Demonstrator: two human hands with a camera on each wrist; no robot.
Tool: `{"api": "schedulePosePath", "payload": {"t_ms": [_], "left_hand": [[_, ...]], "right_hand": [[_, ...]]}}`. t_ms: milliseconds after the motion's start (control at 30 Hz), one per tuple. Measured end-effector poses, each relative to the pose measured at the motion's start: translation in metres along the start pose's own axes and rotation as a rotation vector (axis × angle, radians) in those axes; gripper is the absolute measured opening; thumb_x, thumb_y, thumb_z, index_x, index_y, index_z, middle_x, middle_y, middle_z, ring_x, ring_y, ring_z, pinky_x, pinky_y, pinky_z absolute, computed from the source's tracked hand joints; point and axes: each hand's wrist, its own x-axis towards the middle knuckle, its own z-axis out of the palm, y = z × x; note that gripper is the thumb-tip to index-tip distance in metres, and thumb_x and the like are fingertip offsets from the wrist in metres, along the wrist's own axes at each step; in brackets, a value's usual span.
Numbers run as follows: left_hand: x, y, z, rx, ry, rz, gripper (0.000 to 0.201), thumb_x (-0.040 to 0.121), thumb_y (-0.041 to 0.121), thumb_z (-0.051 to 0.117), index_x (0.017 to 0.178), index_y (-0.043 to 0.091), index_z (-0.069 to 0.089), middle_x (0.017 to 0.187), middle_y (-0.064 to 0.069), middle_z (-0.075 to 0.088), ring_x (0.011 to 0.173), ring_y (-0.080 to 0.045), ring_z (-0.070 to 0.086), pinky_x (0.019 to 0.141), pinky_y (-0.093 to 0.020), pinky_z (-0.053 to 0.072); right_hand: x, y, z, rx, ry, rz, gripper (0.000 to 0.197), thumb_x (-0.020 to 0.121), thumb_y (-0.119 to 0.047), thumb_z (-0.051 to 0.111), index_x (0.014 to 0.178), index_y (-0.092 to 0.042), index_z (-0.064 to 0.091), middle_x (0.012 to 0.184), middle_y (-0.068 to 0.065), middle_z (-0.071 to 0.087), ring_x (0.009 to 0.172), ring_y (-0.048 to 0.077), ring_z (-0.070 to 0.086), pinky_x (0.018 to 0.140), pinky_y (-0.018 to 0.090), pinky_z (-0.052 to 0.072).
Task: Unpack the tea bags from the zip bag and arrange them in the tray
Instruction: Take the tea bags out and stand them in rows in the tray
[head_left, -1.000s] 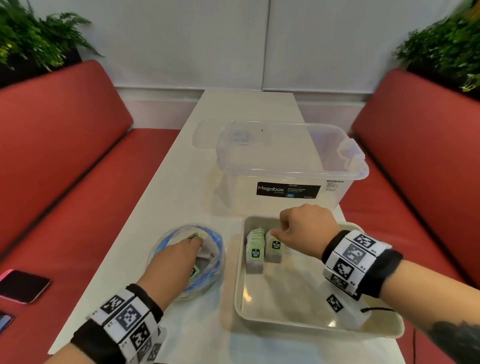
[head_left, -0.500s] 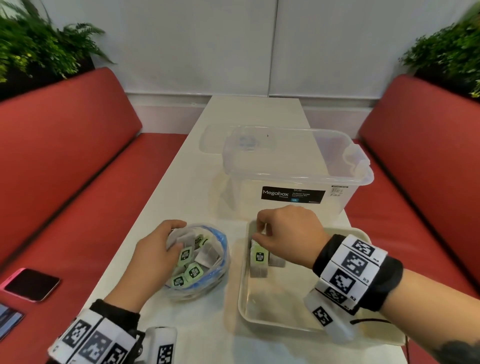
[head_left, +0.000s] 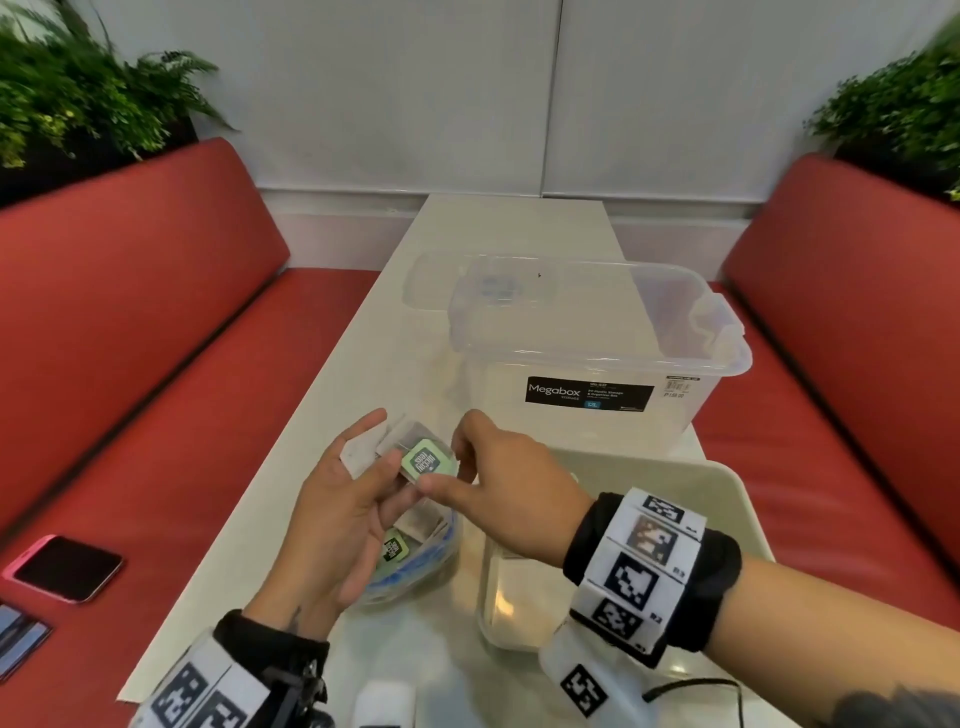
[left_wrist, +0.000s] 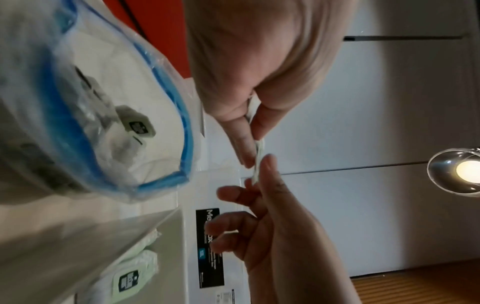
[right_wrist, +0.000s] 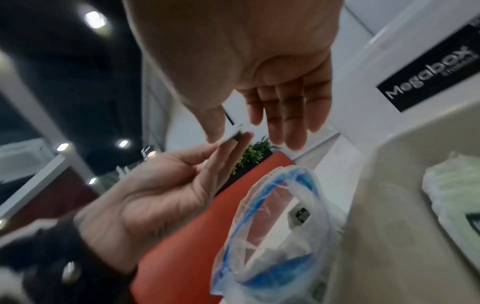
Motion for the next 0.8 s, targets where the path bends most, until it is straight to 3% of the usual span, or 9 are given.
{"api": "schedulePosePath", "payload": {"t_ms": [67,133,167,233,400,600,700,800], "left_hand": [[-0.001,-0.005,0.005,-0.014,0.001,0.005,0.033,0.091,-0.001,0.047,0.118,0.016,0.055,0.098,-0.014,0.071,0.079,-0.022,0.071,0.059,-0.022,0.057],[-0.002,-0.009,0.009,-0.003,-0.005,0.007,0.034,0.091,0.0,0.047,0.119,0.016,0.055,0.101,-0.014,0.07,0.08,-0.022,0.071,0.059,-0.022,0.058],[-0.003,-0.011,0.01,0.006,-0.013,0.008,0.034,0.091,0.0,0.048,0.121,0.016,0.054,0.102,-0.013,0.07,0.082,-0.022,0.071,0.06,-0.022,0.058],[-0.004,-0.014,0.012,0.024,-0.038,0.001,0.035,0.092,0.002,0.047,0.124,0.015,0.052,0.107,-0.013,0.069,0.09,-0.023,0.07,0.063,-0.024,0.058],[-0.006,-0.022,0.008,0.172,-0.067,-0.003,0.024,0.096,0.008,0.043,0.119,0.009,0.051,0.114,-0.009,0.067,0.099,-0.022,0.067,0.066,-0.025,0.057],[-0.012,-0.019,0.011,0.579,-0.173,0.098,0.015,0.094,0.016,0.05,0.099,0.017,0.064,0.106,0.005,0.07,0.091,-0.011,0.067,0.069,-0.018,0.053],[-0.012,-0.017,0.021,0.692,-0.257,0.142,0.018,0.09,0.021,0.055,0.102,0.027,0.067,0.11,0.016,0.067,0.097,-0.002,0.062,0.079,-0.018,0.049],[-0.012,-0.018,0.032,0.787,-0.351,0.18,0.014,0.09,0.024,0.059,0.089,0.034,0.069,0.116,0.025,0.06,0.106,0.009,0.054,0.088,-0.016,0.044]], "right_hand": [[0.003,0.004,-0.004,0.178,-0.017,0.102,0.036,0.08,-0.044,0.068,0.094,-0.019,0.046,0.081,-0.005,0.062,0.07,0.017,0.063,0.064,0.029,0.05],[0.005,0.008,-0.01,0.332,-0.03,0.163,0.025,0.08,-0.029,0.073,0.086,-0.018,0.051,0.07,-0.005,0.064,0.059,0.015,0.065,0.049,0.019,0.046],[0.006,0.009,-0.013,0.376,-0.032,0.174,0.021,0.08,-0.023,0.073,0.082,-0.018,0.053,0.067,-0.004,0.064,0.056,0.014,0.065,0.046,0.017,0.044],[0.007,0.013,-0.023,0.388,-0.008,0.161,0.015,0.082,-0.015,0.07,0.079,-0.018,0.056,0.066,-0.004,0.064,0.056,0.012,0.064,0.052,0.021,0.047],[0.012,0.023,-0.053,0.228,0.077,0.045,0.019,0.09,-0.007,0.056,0.089,-0.025,0.063,0.07,-0.01,0.056,0.061,0.004,0.054,0.065,0.021,0.045],[0.014,0.027,-0.081,-0.351,-0.009,-0.106,0.032,0.083,-0.005,0.061,0.108,-0.025,0.062,0.077,-0.01,0.06,0.082,0.015,0.06,0.073,0.027,0.045],[0.015,0.025,-0.081,-0.284,-0.075,-0.102,0.038,0.083,0.0,0.059,0.109,-0.027,0.062,0.079,-0.009,0.064,0.074,0.007,0.058,0.066,0.017,0.042],[0.013,0.02,-0.077,-0.203,-0.098,-0.119,0.031,0.084,-0.006,0.061,0.107,-0.027,0.062,0.079,-0.008,0.066,0.065,-0.002,0.053,0.065,0.015,0.042]]}}
